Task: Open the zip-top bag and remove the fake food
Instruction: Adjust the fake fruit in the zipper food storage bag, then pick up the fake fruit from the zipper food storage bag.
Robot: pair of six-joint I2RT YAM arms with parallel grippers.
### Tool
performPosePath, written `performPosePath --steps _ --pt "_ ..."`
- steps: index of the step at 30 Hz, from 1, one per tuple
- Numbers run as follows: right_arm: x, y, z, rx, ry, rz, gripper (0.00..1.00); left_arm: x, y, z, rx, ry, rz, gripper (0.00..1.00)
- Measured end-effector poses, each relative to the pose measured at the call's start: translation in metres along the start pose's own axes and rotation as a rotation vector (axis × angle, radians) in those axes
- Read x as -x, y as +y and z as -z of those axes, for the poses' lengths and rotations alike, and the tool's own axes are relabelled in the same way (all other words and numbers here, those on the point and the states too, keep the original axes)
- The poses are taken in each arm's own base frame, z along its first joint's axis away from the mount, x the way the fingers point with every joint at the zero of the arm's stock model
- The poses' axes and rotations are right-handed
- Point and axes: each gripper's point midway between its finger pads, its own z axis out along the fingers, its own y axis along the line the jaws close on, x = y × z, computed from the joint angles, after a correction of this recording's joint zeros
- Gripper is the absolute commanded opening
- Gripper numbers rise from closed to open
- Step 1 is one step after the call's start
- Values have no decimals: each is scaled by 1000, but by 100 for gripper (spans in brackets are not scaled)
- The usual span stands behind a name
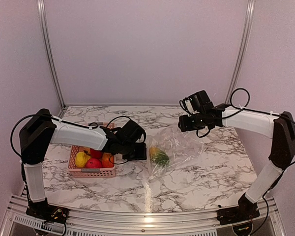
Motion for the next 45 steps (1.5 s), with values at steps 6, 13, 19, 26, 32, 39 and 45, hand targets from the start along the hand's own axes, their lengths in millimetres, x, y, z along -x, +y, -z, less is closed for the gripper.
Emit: performPosePath --steps 6,13,19,26,32,39,45 --pt "0 -12 12 -69 -15 4 62 5 -13 4 -29 -7 -9 47" --pt "0 -13 23 -67 -24 7 42 9 -26 8 -56 -9 -19 52" --pt "-32 12 14 33 45 30 24 10 -30 9 -60 -8 -21 54" --pt "-57 61 2 182 97 57 13 7 -29 4 -58 6 -20 55" --pt "-89 76 -15 245 171 50 12 2 -29 -4 -61 30 -5 57" --pt "-111 88 -26 281 212 47 12 -3 -27 -12 -59 47 12 59" --pt "-121 95 -34 297 223 48 12 -1 -31 -13 -72 45 20 62"
